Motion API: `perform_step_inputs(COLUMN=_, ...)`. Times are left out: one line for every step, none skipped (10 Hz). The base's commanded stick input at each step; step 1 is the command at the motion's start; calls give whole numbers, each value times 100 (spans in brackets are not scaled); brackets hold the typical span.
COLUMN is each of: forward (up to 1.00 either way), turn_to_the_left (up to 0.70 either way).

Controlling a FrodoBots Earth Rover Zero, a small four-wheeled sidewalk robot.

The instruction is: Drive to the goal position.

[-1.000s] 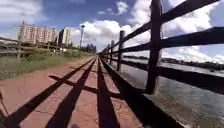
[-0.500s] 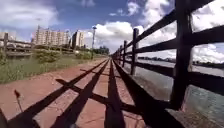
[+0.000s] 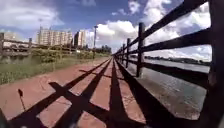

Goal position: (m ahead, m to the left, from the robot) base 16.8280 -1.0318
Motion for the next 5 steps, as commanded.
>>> perform_step_inputs(forward=70, turn_to_the_left=0)
perform_step_inputs(forward=70, turn_to_the_left=0)
perform_step_inputs(forward=70, turn_to_the_left=35)
perform_step_inputs(forward=70, turn_to_the_left=35)
perform_step_inputs(forward=70, turn_to_the_left=23)
